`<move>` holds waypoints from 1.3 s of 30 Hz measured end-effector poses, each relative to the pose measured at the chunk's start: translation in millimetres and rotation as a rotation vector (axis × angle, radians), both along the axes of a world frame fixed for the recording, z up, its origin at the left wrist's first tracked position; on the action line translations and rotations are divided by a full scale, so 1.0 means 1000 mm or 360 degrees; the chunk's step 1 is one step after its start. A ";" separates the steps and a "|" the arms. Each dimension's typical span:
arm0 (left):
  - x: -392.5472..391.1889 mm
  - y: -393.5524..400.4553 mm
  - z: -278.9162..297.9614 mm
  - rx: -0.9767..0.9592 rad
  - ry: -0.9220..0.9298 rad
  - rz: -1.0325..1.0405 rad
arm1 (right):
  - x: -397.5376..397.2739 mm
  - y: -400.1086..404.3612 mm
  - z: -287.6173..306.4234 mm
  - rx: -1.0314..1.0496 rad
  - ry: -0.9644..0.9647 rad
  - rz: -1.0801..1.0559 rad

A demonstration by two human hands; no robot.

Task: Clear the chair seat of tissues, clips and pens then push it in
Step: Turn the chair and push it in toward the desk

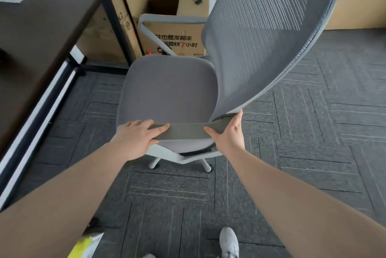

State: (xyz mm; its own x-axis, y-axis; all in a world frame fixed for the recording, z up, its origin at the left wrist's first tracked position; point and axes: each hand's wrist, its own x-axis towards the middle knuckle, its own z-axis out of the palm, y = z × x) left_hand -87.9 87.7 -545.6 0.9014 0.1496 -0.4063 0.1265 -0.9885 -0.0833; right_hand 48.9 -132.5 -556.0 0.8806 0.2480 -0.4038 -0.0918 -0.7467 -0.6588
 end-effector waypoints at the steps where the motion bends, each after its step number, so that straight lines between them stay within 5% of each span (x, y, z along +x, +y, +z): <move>1: -0.009 0.007 0.001 -0.0001 0.0018 0.0013 | -0.010 0.007 -0.001 0.0006 -0.0003 -0.0002; 39: -0.183 0.185 0.005 0.0014 -0.0066 0.0319 | -0.193 0.209 -0.014 0.0127 -0.0034 -0.0037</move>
